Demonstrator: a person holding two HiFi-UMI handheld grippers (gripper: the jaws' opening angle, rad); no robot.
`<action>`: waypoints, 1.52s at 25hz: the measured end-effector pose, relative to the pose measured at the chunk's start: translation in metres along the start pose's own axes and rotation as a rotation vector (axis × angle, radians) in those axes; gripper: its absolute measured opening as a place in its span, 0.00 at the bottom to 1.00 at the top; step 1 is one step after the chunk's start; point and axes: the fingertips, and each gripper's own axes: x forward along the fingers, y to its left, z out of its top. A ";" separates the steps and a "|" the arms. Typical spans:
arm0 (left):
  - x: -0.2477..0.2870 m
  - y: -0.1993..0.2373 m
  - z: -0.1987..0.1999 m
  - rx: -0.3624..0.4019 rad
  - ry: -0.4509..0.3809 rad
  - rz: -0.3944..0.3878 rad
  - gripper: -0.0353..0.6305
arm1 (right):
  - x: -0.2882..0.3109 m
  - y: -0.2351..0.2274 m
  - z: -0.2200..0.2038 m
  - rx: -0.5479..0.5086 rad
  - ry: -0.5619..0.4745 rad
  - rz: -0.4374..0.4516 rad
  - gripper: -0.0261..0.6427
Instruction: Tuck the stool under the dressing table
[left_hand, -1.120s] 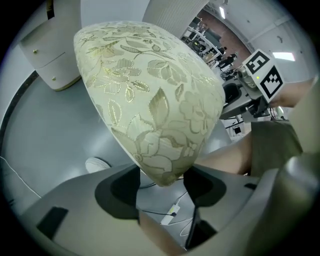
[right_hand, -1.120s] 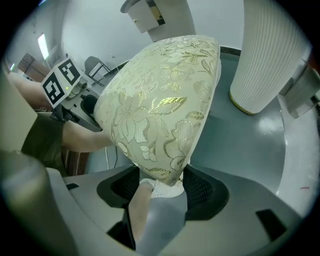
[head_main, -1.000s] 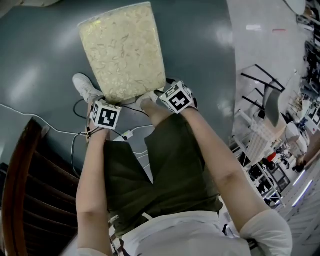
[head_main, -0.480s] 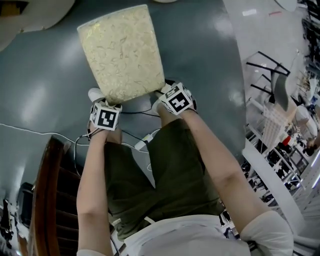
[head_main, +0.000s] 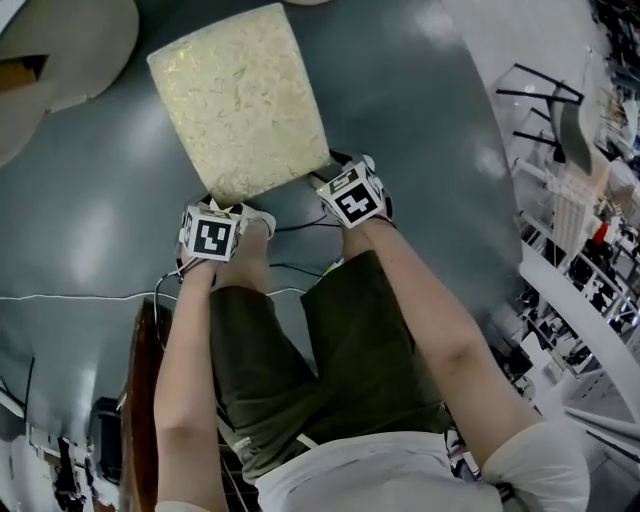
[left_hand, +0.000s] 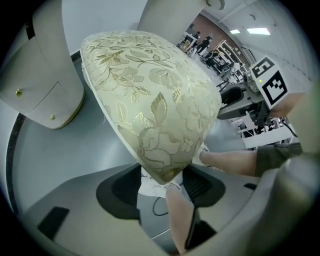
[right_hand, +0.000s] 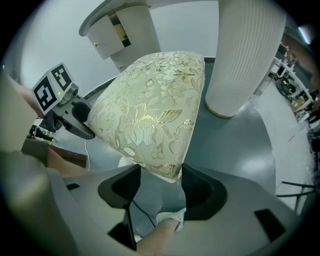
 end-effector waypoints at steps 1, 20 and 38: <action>0.005 0.003 0.000 0.006 0.007 -0.003 0.44 | 0.005 -0.002 -0.001 0.018 -0.011 -0.012 0.43; 0.003 0.036 0.004 0.065 0.138 0.098 0.43 | 0.023 0.010 0.023 0.061 -0.057 -0.068 0.42; 0.012 0.021 0.005 0.037 0.226 0.186 0.44 | 0.015 -0.008 0.023 0.050 -0.182 -0.100 0.41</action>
